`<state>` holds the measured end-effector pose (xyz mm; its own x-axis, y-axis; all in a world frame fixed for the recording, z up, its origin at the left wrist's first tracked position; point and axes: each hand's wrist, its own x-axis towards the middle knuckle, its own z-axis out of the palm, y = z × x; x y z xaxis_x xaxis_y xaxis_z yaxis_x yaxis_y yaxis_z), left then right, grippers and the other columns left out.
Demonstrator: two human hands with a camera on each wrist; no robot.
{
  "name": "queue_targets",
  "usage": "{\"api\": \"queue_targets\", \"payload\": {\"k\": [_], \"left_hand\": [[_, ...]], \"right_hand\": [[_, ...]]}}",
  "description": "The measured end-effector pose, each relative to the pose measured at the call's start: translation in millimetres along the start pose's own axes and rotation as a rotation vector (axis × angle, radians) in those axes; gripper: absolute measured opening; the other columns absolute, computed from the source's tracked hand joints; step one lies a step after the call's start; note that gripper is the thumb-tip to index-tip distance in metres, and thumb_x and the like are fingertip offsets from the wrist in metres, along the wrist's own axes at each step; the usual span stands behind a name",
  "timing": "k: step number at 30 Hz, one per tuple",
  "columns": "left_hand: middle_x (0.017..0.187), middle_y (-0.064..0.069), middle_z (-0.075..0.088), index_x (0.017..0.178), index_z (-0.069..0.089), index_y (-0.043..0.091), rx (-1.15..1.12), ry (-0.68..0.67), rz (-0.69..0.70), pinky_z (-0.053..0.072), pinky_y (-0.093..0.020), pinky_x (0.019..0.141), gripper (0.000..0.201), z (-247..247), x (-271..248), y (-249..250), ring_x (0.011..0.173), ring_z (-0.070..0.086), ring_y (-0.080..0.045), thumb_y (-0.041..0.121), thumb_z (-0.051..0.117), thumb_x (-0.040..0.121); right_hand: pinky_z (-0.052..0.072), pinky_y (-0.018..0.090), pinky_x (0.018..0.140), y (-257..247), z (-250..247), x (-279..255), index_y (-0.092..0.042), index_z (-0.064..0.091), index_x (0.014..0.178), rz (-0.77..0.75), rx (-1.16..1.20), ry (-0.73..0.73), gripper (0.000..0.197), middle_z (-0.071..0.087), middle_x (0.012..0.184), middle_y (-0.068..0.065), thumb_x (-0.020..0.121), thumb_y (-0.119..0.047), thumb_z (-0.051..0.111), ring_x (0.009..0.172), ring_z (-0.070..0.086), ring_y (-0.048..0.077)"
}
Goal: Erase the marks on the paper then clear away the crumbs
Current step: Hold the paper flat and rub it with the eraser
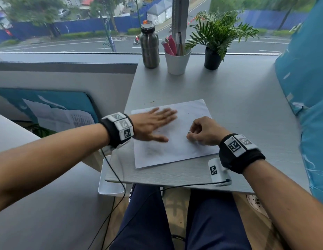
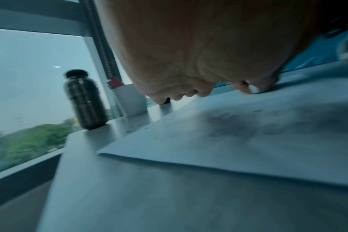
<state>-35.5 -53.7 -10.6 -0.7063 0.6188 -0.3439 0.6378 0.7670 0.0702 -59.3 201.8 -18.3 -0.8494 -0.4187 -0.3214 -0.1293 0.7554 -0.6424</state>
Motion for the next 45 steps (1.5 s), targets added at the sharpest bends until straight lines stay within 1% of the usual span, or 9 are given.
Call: {"api": "queue_targets", "payload": {"k": [2,5,15,19,24,30,37,41,45], "left_hand": [[0.161,0.007,-0.021,0.156,-0.011,0.023,0.003,-0.047,0.137,-0.016,-0.033,0.118,0.092,11.3,-2.5,17.7,0.148,-0.02,-0.01,0.074,0.027,0.09],[0.161,0.01,-0.021,0.155,-0.012,0.027,-0.062,-0.088,0.125,-0.013,-0.034,0.119,0.092,18.2,9.6,19.4,0.147,-0.02,-0.008,0.075,0.029,0.088],[0.163,-0.007,-0.015,0.156,-0.008,0.01,-0.136,-0.061,-0.458,-0.003,-0.04,0.122,0.098,-21.0,31.5,-37.4,0.151,-0.01,-0.019,0.075,0.023,0.089],[0.162,-0.001,-0.017,0.156,-0.008,0.016,-0.028,0.025,-0.067,-0.009,-0.039,0.122,0.092,-12.5,-16.6,2.7,0.149,-0.016,-0.016,0.071,0.027,0.09],[0.163,0.007,-0.015,0.157,-0.006,0.023,0.041,-0.118,0.316,-0.01,-0.04,0.121,0.089,28.4,-57.9,38.2,0.149,-0.017,-0.012,0.065,0.04,0.093],[0.161,0.008,-0.022,0.155,-0.014,0.027,-0.109,-0.075,-0.015,-0.005,-0.041,0.123,0.084,25.3,-33.2,-29.7,0.147,-0.021,-0.008,0.069,0.024,0.093],[0.162,-0.006,-0.018,0.155,-0.011,0.012,-0.123,-0.036,-0.427,-0.006,-0.037,0.122,0.092,-2.9,3.8,-66.8,0.15,-0.013,-0.018,0.069,0.025,0.093],[0.163,-0.002,-0.016,0.156,-0.008,0.015,-0.22,0.109,-0.289,-0.002,-0.039,0.123,0.089,-3.4,-12.9,-39.8,0.15,-0.01,-0.013,0.066,0.028,0.093],[0.164,0.0,-0.009,0.157,0.0,0.016,-0.272,0.03,-0.27,0.003,-0.032,0.123,0.097,11.6,-41.7,-3.9,0.151,-0.003,-0.013,0.069,0.045,0.089]], "right_hand": [[0.047,0.021,0.064,-1.1,-0.5,-0.7,-0.015,0.069,0.082,-0.003,-0.026,0.006,0.015,0.067,0.077,-0.003,0.078,-0.027,0.077,0.065,0.058,0.006],[0.042,0.018,0.059,-2.8,-0.1,-2.3,-0.017,0.069,0.083,-0.001,-0.048,0.015,0.014,0.068,0.078,-0.004,0.078,-0.028,0.076,0.068,0.059,0.007],[0.048,0.024,0.065,-4.2,0.2,-1.7,-0.015,0.069,0.081,0.029,-0.014,0.006,0.014,0.07,0.078,-0.001,0.078,-0.027,0.075,0.068,0.06,0.01],[0.046,0.022,0.064,-2.3,0.5,-0.8,-0.016,0.068,0.08,0.017,-0.019,0.008,0.013,0.068,0.077,-0.003,0.078,-0.026,0.076,0.069,0.06,0.01],[0.047,0.024,0.065,-2.8,0.8,-1.0,-0.015,0.068,0.081,0.013,-0.021,0.003,0.013,0.069,0.078,-0.001,0.079,-0.026,0.075,0.066,0.059,0.011],[0.042,0.021,0.061,-4.1,2.0,-3.8,-0.017,0.067,0.08,0.02,-0.045,0.017,0.012,0.065,0.074,-0.005,0.079,-0.027,0.073,0.065,0.056,0.008],[0.041,0.019,0.057,-4.9,2.1,-4.5,-0.017,0.067,0.078,0.022,-0.052,0.031,0.012,0.064,0.072,-0.005,0.077,-0.026,0.074,0.063,0.056,0.008],[0.039,0.018,0.056,-2.8,1.4,-6.1,-0.017,0.067,0.08,0.011,-0.063,0.03,0.012,0.063,0.072,-0.007,0.078,-0.027,0.074,0.064,0.056,0.007],[0.043,0.021,0.06,2.3,-0.4,-7.9,-0.017,0.068,0.079,0.0,-0.05,0.008,0.012,0.067,0.075,-0.004,0.077,-0.027,0.075,0.064,0.057,0.008]]}}
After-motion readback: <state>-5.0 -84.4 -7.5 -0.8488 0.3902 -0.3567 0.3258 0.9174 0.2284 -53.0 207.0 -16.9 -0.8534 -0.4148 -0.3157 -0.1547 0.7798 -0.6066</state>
